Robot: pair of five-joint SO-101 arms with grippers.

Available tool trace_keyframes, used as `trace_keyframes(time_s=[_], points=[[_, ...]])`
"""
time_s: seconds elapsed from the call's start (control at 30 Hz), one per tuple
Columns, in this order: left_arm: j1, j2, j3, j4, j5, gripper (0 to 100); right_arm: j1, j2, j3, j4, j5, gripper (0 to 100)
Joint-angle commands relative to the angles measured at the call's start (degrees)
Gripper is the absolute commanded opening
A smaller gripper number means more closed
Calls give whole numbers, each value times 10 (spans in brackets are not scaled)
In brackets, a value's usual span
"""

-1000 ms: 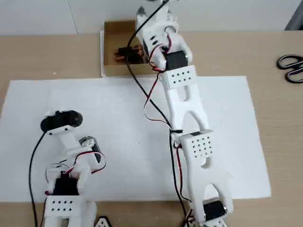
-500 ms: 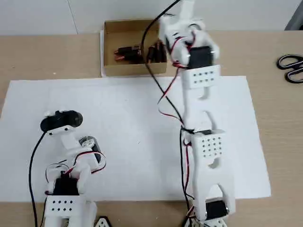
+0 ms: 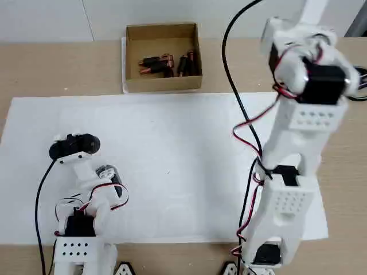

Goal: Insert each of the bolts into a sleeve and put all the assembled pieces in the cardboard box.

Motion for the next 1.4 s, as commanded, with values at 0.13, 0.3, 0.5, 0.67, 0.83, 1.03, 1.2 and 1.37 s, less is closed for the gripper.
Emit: trace_keyframes(time_s=[0.13,0.3,0.5,0.67,0.83,1.03,1.2,1.37], points=[[-4,-8,-3,-13,4,7,15,-145,35,7,44,2],[-4,-8,-3,-13,4,7,15,-300,218,5,47,2],[-4,-8,-3,-13,4,7,14,-515,513,0,43,2],[-4,-8,-3,-13,4,7,14,-665,728,-5,42,3],[-4,-8,-3,-13,4,7,14,-801,924,-17,42,3],[-4,-8,-3,-13,4,7,14,-976,1158,-80,43,3],[-4,-8,-3,-13,4,7,11,-1118,1353,-148,45,3],[-4,-8,-3,-13,4,7,12,-1225,1509,-193,46,3]])
